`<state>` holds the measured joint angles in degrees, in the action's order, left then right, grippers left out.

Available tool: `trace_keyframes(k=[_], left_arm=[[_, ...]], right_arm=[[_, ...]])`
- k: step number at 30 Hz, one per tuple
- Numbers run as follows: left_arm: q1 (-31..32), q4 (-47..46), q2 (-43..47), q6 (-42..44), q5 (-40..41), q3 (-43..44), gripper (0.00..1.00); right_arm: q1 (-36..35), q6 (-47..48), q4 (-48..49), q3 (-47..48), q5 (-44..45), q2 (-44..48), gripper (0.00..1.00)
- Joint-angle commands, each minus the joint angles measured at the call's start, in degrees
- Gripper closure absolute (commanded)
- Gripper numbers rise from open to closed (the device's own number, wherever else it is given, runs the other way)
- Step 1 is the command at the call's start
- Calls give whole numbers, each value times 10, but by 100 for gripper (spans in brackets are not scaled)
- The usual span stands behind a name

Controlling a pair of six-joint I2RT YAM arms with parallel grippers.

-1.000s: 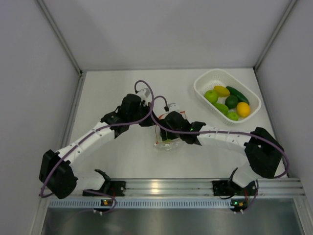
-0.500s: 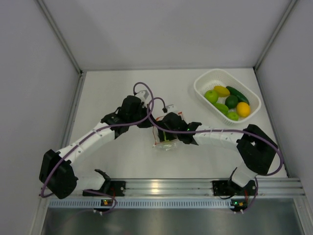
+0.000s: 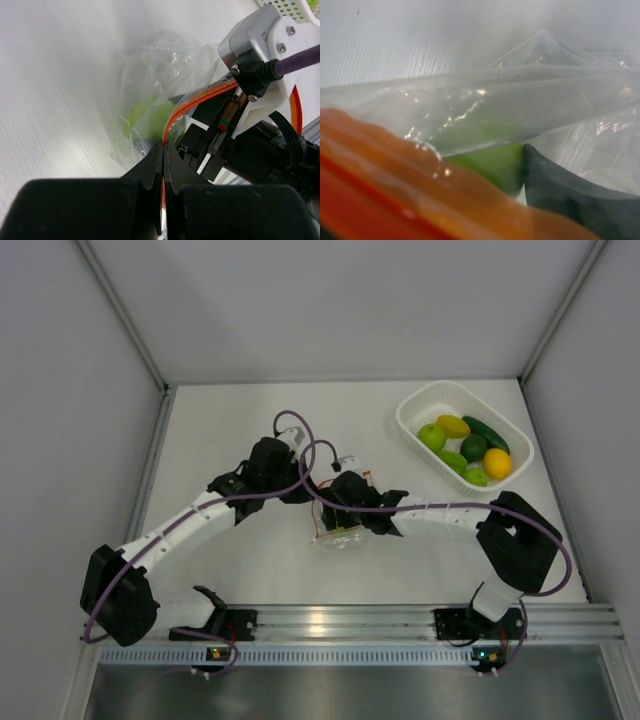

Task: Open the zip-top bag and remove the fake food

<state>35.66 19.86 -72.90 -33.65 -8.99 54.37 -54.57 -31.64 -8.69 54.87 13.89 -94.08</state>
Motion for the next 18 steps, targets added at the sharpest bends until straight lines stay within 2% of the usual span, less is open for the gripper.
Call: trace_keyframes(k=[1,4,18], left_arm=[[22,-64,20,-19,-93,7,100],[22,-63,21,-19,-90,6,100],[22,-63,32,-14,-94,7,100]], right_arm=[[-4,-3,-22,-12,10,-9,41],[-6,-3,-13,-20,16,17,44],[-25,42,-13,-5,61,107,48]])
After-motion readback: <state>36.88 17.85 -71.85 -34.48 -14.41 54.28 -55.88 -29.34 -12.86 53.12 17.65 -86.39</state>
